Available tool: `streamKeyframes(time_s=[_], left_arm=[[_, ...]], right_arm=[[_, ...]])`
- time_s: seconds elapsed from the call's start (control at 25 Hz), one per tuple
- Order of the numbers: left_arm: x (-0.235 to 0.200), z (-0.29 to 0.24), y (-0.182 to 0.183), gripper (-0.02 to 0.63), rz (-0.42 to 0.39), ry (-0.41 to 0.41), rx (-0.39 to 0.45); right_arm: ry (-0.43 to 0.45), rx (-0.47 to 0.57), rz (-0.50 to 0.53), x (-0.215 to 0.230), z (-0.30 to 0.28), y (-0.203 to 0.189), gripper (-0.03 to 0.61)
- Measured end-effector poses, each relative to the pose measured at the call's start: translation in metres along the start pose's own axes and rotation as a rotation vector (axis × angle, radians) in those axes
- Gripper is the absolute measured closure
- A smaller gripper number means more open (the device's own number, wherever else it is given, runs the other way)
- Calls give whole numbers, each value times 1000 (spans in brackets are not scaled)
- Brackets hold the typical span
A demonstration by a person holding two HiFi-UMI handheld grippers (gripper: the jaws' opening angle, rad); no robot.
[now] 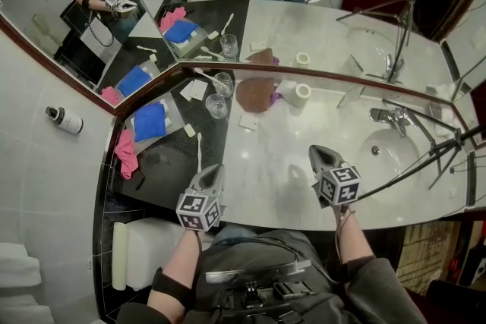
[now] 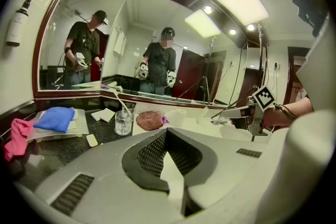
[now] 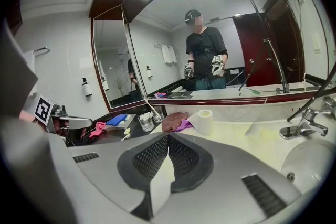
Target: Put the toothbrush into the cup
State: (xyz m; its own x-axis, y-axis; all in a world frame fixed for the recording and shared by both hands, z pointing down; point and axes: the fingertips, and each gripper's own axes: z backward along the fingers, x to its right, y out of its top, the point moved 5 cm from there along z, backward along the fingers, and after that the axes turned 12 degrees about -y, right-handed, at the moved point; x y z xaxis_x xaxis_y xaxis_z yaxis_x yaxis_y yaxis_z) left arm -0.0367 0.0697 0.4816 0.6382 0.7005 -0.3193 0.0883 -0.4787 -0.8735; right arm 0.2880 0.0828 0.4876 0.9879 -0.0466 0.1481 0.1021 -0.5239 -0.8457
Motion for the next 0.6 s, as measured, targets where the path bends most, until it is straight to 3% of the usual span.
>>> streamKeyframes(time_s=[0.48, 0.6], left_arm=[[-66, 34, 13, 614, -10, 43, 2], [-91, 38, 20, 614, -17, 51, 9]], right_arm=[[114, 30, 155, -102, -75, 38, 551], [145, 31, 208, -132, -107, 48, 519]])
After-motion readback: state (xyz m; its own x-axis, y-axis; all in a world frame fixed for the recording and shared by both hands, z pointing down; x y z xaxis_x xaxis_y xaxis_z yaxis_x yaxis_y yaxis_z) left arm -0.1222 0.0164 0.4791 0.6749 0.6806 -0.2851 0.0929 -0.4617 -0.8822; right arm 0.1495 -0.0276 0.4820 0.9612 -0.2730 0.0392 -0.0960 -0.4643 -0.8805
